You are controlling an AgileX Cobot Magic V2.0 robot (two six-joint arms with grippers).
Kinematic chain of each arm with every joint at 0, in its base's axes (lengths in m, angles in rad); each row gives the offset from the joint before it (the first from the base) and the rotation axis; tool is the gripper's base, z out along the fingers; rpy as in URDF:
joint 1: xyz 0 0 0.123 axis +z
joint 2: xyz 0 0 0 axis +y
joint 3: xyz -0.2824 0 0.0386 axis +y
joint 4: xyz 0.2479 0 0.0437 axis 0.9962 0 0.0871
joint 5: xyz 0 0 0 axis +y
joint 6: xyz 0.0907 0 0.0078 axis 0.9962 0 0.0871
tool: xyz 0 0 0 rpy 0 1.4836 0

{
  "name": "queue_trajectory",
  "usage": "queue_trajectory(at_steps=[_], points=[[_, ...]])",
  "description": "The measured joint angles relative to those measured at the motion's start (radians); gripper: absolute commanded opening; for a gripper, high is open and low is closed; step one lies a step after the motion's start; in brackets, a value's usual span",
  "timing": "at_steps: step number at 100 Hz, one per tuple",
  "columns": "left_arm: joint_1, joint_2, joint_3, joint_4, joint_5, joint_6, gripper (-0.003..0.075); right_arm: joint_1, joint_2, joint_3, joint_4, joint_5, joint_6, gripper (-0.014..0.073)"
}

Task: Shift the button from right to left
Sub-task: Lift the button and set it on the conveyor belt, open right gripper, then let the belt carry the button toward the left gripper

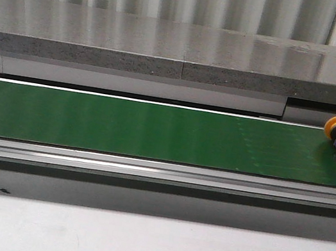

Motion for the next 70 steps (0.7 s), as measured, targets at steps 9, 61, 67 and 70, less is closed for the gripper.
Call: queue_trajectory(at_steps=[9, 61, 67, 70], points=[[0.0, 0.0, 0.0, 0.0, 0.0, 0.0, -0.002, 0.004, -0.081, 0.073, 0.0, -0.044, 0.0, -0.0068], [0.0, 0.0, 0.0, 0.0, 0.0, 0.0, -0.002, 0.004, -0.652, 0.46, 0.0, -0.321, 0.0, -0.0068], [0.0, 0.0, 0.0, 0.0, 0.0, 0.0, -0.002, 0.004, -0.725, 0.502, 0.0, -0.351, 0.0, -0.0068], [0.0, 0.0, 0.0, 0.0, 0.0, 0.0, -0.002, 0.004, -0.754, 0.52, 0.0, -0.366, 0.0, -0.0068]])
